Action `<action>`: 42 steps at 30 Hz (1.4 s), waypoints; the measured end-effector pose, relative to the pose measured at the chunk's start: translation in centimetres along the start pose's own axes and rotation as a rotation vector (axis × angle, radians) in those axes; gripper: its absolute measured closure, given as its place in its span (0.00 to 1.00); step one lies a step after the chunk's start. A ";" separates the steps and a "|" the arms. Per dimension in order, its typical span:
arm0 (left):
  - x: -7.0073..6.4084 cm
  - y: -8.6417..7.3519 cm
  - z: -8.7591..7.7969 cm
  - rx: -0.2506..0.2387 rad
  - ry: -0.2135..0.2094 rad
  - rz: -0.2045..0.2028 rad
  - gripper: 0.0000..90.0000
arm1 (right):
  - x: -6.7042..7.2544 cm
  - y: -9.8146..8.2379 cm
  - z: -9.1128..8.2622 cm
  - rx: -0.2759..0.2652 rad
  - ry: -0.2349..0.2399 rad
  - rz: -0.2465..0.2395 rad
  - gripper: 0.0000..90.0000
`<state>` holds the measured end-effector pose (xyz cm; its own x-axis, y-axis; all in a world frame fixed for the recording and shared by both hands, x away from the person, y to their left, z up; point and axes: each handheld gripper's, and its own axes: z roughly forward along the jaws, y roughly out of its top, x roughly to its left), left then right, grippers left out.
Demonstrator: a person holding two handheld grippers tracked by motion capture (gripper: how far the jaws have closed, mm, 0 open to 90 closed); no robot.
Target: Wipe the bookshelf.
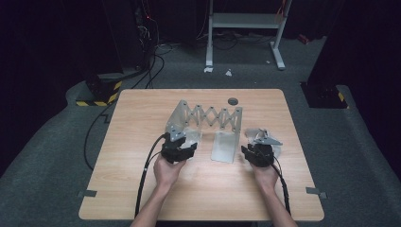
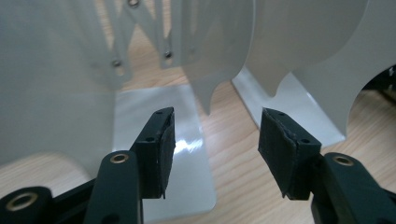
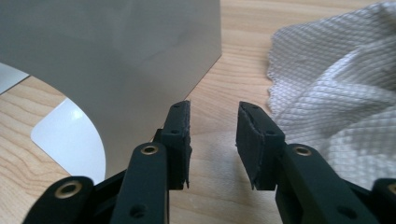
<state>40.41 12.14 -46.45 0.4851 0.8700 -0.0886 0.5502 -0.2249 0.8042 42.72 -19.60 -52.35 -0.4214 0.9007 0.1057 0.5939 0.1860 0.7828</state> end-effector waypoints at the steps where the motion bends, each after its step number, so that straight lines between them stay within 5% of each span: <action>1: -0.1 0.4 0.4 0.004 0.000 0.005 0.51 | 0.1 0.0 0.1 0.006 -0.004 -0.008 0.71; 8: -0.2 2.1 2.4 0.008 -0.014 -0.018 0.53 | 0.6 0.0 0.6 0.024 0.007 -0.005 0.70; 17: -0.4 3.3 3.7 0.004 -0.016 -0.017 0.70 | 1.5 0.0 1.1 0.035 0.018 -0.009 0.69; 31: 0.8 3.3 3.2 -0.001 0.045 -0.023 0.90 | 3.3 -0.3 1.5 0.067 0.080 -0.053 0.74; 42: 1.6 2.6 2.5 -0.016 0.067 -0.022 0.97 | 1.0 2.1 1.7 0.025 0.065 0.044 0.71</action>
<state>44.33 11.87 -46.00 0.4258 0.9023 -0.0675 0.5491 -0.1984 0.8119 44.66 -17.61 -51.66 -0.4375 0.8811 0.1797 0.6293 0.1573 0.7611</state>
